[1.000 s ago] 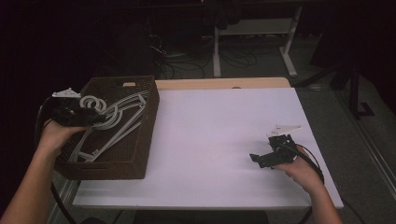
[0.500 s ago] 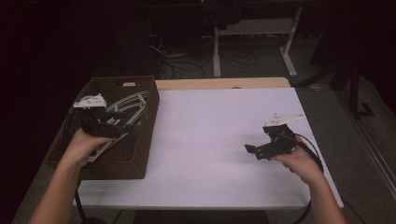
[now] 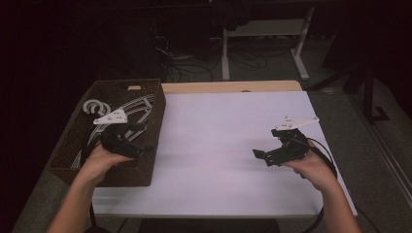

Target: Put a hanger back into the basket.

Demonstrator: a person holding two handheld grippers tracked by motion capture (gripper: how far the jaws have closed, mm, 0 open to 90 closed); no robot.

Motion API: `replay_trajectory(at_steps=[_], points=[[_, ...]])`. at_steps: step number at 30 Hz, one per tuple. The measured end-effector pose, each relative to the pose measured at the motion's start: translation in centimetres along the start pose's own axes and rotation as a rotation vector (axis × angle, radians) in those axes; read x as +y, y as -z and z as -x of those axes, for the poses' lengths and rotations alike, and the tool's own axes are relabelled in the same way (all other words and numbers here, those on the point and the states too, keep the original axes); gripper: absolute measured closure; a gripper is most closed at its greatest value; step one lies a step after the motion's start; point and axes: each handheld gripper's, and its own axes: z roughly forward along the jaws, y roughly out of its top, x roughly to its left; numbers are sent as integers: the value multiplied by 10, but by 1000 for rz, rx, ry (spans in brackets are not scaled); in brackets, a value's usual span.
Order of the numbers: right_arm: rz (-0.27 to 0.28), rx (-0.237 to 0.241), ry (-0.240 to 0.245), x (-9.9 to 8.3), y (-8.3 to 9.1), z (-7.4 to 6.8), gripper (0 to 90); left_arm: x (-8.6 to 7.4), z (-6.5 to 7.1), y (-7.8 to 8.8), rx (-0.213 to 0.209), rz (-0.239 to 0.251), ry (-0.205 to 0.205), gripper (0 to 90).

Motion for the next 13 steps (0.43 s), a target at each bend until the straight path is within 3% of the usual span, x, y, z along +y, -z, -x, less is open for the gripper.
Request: replay_trajectory(at_steps=[8, 13], points=[[7, 1, 1, 0, 2, 1, 6, -1, 2, -3, -6, -5, -6, 0], [17, -1, 3, -2, 5, 2, 6, -1, 5, -1, -6, 21, -11, 0]])
